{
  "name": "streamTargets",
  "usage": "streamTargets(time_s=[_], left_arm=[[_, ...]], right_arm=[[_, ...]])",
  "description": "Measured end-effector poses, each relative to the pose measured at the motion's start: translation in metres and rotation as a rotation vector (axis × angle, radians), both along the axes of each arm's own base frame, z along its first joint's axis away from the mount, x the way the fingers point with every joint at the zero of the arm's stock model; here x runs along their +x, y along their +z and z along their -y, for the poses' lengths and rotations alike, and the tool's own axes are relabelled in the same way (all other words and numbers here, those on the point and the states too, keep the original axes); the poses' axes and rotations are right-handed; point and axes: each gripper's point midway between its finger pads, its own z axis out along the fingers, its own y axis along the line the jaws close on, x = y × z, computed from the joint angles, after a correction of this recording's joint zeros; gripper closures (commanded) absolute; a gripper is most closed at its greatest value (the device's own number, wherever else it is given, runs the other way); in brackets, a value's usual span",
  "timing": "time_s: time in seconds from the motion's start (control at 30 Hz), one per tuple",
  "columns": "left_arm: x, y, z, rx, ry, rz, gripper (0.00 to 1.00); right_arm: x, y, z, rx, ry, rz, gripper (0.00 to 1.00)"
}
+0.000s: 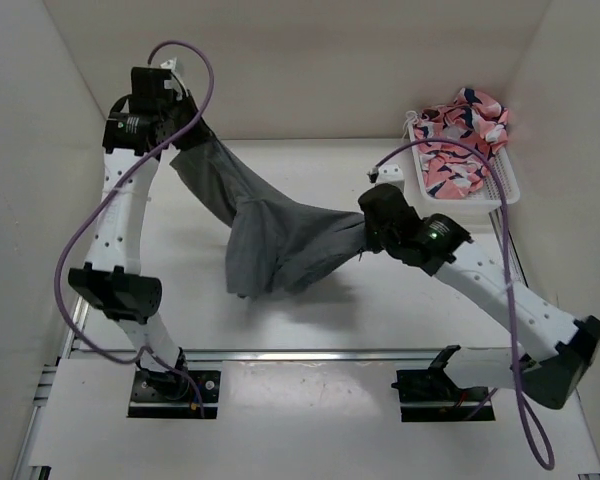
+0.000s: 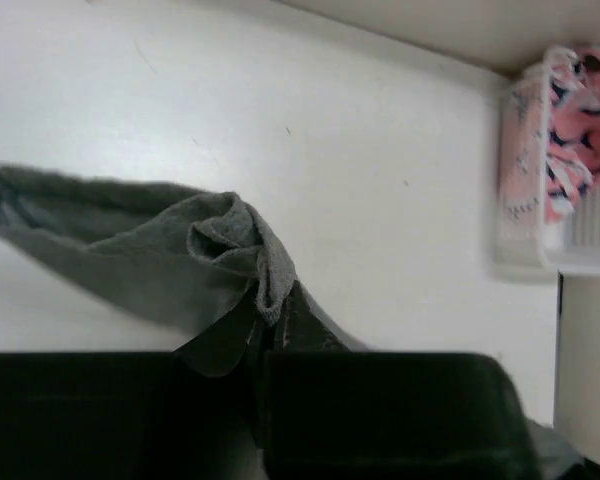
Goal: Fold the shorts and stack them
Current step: Flatten the shorts out
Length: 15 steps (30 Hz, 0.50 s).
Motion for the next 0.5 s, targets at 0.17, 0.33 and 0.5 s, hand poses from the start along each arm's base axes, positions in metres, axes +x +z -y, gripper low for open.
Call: streamTargets(time_s=[0.17,0.33,0.5], left_arm=[[0.084,-0.054,-0.027,0.047,0.059,-0.06,0.0],[0.108,-0.205,-0.049,0.104,0.107,-0.396,0.0],[0.021,-0.252,-0.063,0.163,0.125,-0.638,0.14]], right_arm=[[0.04,-0.049,0.007,-0.125,-0.088,-0.057,0.09],[0.05,-0.11,-0.001,-0.21,-0.088,-0.207,0.0],[0.04,-0.112,0.009,-0.045,-0.124,-0.282,0.02]])
